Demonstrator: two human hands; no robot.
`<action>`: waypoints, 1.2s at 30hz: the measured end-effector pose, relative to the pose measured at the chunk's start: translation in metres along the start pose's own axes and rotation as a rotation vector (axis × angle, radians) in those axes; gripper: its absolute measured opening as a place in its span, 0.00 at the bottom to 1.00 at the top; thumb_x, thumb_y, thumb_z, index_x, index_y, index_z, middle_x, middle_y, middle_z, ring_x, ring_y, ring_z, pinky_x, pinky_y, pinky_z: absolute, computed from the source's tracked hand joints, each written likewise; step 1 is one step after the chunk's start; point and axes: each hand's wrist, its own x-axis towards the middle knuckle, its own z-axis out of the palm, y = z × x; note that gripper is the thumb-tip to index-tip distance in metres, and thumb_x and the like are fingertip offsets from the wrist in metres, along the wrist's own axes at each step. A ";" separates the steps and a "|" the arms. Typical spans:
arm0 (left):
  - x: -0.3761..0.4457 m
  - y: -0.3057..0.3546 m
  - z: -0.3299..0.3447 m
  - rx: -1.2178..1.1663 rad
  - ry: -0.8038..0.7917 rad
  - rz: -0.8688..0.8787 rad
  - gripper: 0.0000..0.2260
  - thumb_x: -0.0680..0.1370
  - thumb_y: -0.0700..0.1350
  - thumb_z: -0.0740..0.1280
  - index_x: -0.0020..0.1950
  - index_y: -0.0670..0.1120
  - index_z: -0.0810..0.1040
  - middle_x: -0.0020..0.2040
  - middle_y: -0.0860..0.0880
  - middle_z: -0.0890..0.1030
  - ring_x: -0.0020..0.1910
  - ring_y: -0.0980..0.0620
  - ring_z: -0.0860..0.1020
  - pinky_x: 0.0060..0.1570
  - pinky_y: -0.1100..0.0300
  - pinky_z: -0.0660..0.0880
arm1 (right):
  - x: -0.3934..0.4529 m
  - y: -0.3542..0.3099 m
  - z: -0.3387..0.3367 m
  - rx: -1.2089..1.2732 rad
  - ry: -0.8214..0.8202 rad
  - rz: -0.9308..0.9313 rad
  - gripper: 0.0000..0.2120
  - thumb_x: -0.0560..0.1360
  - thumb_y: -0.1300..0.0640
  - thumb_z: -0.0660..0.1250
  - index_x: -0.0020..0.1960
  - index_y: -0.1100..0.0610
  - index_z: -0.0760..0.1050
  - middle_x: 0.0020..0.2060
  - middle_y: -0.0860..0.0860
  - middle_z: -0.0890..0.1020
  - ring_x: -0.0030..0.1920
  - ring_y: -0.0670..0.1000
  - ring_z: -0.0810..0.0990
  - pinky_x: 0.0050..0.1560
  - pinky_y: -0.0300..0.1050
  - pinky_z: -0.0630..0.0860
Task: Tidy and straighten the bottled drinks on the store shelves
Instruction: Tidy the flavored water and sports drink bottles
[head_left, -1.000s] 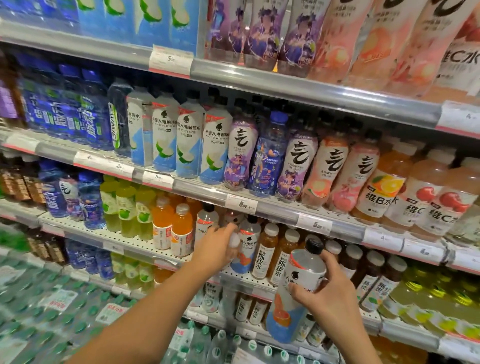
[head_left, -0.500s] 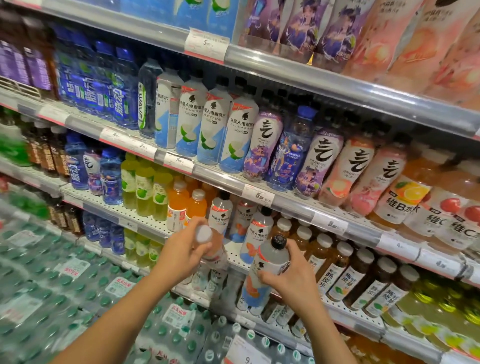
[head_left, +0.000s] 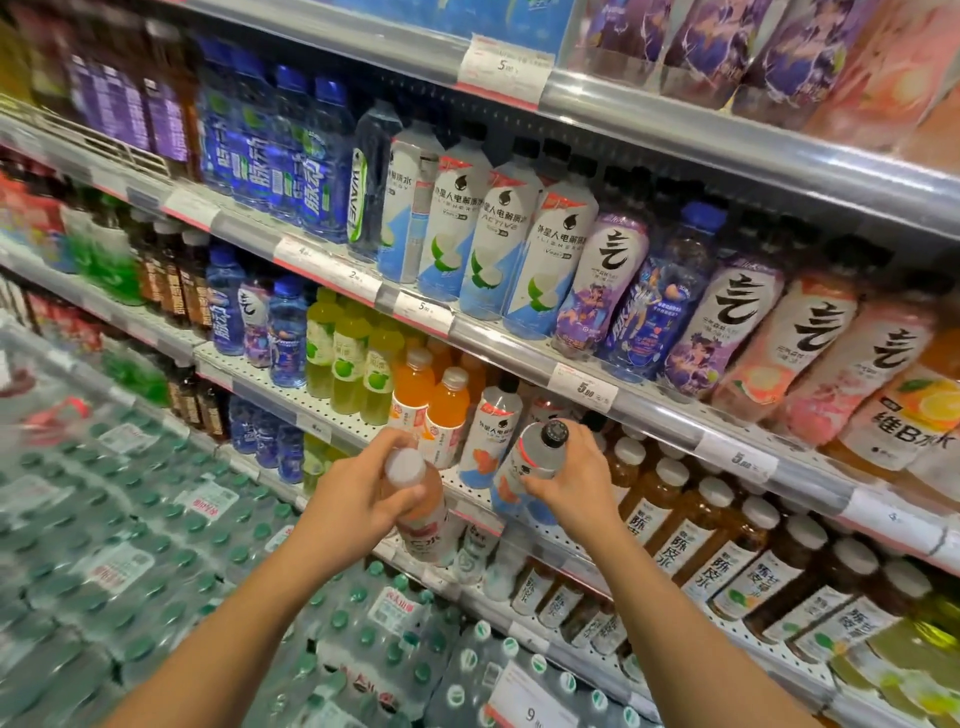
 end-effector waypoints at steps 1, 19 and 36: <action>-0.001 -0.002 -0.001 -0.007 0.000 -0.007 0.19 0.75 0.52 0.75 0.61 0.60 0.71 0.49 0.57 0.83 0.48 0.56 0.81 0.49 0.49 0.81 | 0.004 0.000 0.004 -0.027 0.004 0.001 0.32 0.64 0.57 0.79 0.65 0.50 0.73 0.57 0.47 0.74 0.56 0.49 0.76 0.53 0.45 0.75; -0.004 -0.002 0.003 0.022 -0.033 0.002 0.18 0.76 0.50 0.75 0.60 0.61 0.70 0.49 0.62 0.81 0.47 0.65 0.78 0.41 0.71 0.72 | 0.031 0.012 0.030 -0.275 -0.035 0.004 0.36 0.70 0.54 0.80 0.73 0.54 0.67 0.65 0.52 0.78 0.67 0.57 0.74 0.61 0.54 0.77; -0.003 -0.002 0.008 0.030 -0.045 0.010 0.19 0.76 0.50 0.74 0.61 0.60 0.70 0.50 0.59 0.82 0.49 0.56 0.80 0.46 0.52 0.79 | 0.019 0.005 0.030 -0.321 0.015 -0.006 0.44 0.76 0.57 0.75 0.82 0.55 0.52 0.74 0.55 0.69 0.69 0.57 0.75 0.61 0.51 0.77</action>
